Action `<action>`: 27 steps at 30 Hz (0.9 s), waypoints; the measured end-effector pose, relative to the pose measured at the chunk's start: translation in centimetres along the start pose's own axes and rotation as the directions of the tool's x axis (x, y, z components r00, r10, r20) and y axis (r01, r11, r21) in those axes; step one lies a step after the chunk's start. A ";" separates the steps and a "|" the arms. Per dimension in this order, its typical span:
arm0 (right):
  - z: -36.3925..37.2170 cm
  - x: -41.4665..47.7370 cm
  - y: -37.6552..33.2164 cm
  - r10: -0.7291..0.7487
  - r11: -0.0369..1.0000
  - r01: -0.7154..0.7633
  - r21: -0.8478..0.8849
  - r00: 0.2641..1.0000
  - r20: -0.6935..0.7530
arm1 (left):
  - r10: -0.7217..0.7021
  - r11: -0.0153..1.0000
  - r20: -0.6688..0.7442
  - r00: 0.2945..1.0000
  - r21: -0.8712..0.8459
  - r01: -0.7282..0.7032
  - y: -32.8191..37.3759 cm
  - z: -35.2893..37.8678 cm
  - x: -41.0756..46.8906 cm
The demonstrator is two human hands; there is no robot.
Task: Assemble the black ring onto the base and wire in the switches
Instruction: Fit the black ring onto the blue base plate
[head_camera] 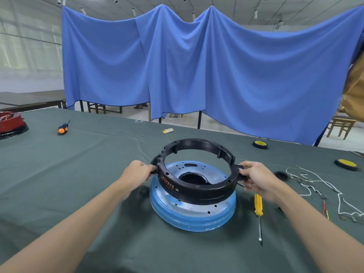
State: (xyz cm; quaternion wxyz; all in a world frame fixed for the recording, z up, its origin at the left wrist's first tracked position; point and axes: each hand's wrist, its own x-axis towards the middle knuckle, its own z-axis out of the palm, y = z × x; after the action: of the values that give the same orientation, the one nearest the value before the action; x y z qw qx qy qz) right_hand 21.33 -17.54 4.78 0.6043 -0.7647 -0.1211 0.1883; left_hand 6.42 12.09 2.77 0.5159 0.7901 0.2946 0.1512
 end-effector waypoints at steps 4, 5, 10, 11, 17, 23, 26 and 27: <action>-0.4 -0.1 1.2 0.052 0.998 -0.052 -0.025 0.999 0.013 | 0.009 0.999 0.023 1.000 0.049 -0.010 -1.4 0.4 -0.4; -0.3 -0.2 1.4 0.061 0.998 -0.060 -0.035 0.998 0.019 | 0.011 0.998 0.017 1.000 0.061 -0.012 -1.8 0.6 -0.4; -0.1 -0.8 1.2 0.105 0.994 -0.103 -0.036 0.991 0.076 | 0.021 0.995 -0.032 0.999 0.099 -0.018 -2.3 0.6 -0.6; 0.0 -0.9 1.1 0.107 0.993 -0.102 -0.055 0.991 0.085 | 0.013 0.996 -0.045 0.999 0.091 -0.009 -2.3 0.6 -0.4; 1.2 -0.8 1.2 0.061 0.985 -0.056 -0.160 0.998 0.026 | -0.055 0.998 -0.137 0.989 -0.011 0.054 -2.6 0.9 0.6; 1.8 -0.2 1.6 0.037 0.988 -0.044 -0.145 0.998 -0.050 | -0.077 0.996 -0.223 0.972 -0.052 0.067 -2.8 1.1 1.3; 2.3 0.2 1.4 0.030 0.997 -0.036 -0.075 0.997 -0.076 | -0.109 0.987 -0.205 0.973 -0.142 0.080 -2.6 1.2 1.7; 2.6 0.4 1.4 0.031 0.998 -0.036 -0.045 0.995 -0.090 | -0.112 0.984 -0.200 0.973 -0.156 0.081 -2.5 1.3 1.9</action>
State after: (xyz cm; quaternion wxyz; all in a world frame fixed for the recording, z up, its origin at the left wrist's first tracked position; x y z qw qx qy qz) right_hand 20.52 -15.46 2.85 0.5878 -0.7882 -0.0854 0.1611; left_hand 7.79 13.05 -0.14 0.5458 0.7143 0.3732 0.2292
